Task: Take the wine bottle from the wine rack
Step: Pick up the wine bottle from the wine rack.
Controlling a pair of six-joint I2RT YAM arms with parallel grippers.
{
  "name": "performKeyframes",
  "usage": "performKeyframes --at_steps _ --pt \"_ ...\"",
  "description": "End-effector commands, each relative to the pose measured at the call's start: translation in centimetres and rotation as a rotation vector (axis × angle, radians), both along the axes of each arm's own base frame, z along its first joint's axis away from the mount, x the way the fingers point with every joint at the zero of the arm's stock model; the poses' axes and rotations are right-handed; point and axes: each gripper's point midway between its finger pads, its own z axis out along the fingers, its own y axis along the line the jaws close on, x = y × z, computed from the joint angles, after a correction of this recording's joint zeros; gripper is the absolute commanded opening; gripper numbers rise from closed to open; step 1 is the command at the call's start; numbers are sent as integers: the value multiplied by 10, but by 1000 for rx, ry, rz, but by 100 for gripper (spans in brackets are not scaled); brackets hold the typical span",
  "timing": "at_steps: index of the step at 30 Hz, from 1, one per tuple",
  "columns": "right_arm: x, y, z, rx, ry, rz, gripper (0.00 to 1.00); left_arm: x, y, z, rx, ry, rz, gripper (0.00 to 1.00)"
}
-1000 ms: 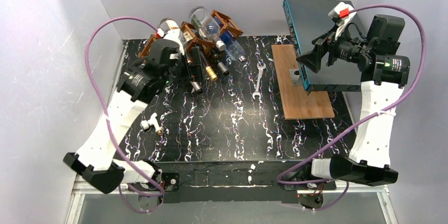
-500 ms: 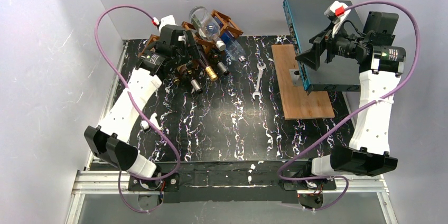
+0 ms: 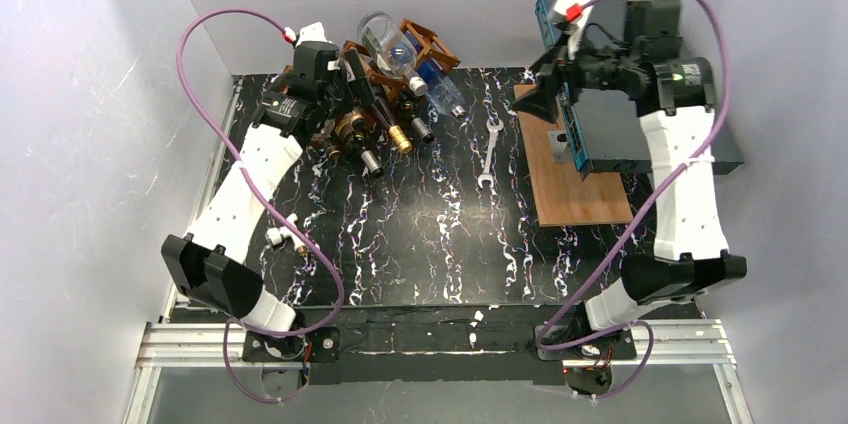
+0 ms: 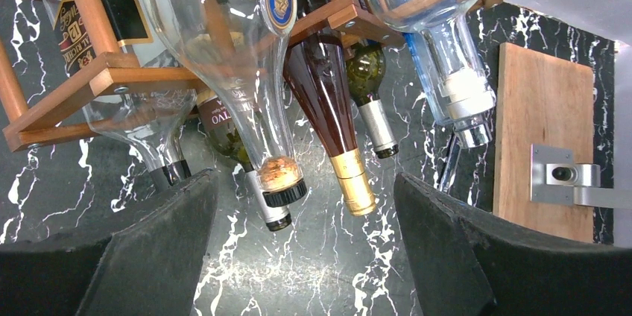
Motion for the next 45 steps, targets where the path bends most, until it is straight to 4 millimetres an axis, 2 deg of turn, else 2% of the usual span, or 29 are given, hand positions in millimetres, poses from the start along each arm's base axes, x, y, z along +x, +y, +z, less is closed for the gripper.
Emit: performKeyframes --at_steps 1,10,13,20,29,37,44,45 --pt "4 37 1 -38 -31 63 100 -24 3 28 -22 -64 -62 87" --pt "37 111 -25 -108 -29 34 100 -83 11 37 -41 -114 -167 94" --pt "47 129 -36 -117 -20 14 100 -102 15 38 -50 -129 -187 98" --pt "56 167 -53 -116 -2 -11 100 -134 28 29 -50 -131 -182 98" --pt "81 190 -60 -71 32 -111 100 -154 46 25 -21 -148 -144 98" --pt "114 198 -71 -17 68 -279 100 -155 52 29 14 -160 -137 98" --pt "129 210 -77 37 105 -323 100 -155 54 28 35 -159 -138 98" --pt "131 212 -80 40 111 -331 96 -154 54 27 37 -158 -138 98"
